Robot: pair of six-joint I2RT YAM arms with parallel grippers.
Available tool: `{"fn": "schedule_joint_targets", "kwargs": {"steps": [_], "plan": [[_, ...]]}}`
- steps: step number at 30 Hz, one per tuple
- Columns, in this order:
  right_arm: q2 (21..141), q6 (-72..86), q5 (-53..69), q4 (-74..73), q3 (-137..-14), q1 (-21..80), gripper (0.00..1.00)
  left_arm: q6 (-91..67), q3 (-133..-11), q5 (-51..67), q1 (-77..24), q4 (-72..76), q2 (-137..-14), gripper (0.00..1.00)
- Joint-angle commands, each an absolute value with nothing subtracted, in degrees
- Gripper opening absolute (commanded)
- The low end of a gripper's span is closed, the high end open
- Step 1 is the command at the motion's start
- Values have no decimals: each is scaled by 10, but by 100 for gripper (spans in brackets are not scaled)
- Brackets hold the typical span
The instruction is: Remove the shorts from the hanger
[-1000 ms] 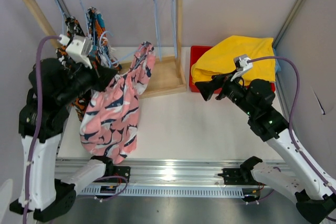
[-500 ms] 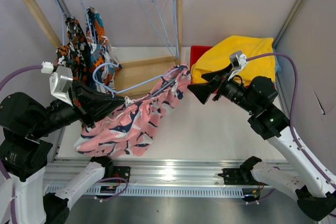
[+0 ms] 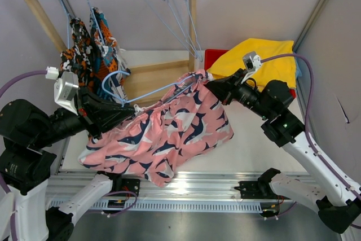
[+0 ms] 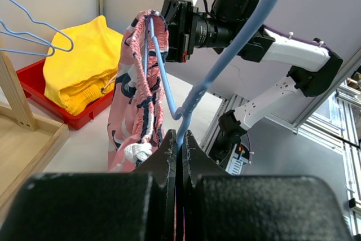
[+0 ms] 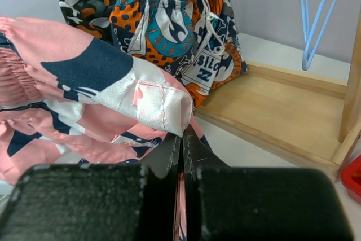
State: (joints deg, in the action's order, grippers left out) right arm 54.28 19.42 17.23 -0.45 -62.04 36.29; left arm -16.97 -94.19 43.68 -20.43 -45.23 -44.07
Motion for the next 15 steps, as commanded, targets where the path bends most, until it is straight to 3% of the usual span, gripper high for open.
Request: {"fn": "schedule_joint_targets", "kwargs": {"steps": [1,4,5,9,15], "plan": [[536,183,135,47,-611,359,0,-169,-950,432,-209,-429,-439,0],[535,185,70,33,-623,324,0,-158,-947,411,-215,-445,-439,0],[536,195,70,29,-627,270,0,-156,-946,405,-218,-450,-438,0],[541,262,146,25,-637,123,0,-143,-941,382,-234,-466,-433,0],[536,279,170,3,-619,114,0,-134,-944,361,-236,-478,-442,0]]}}
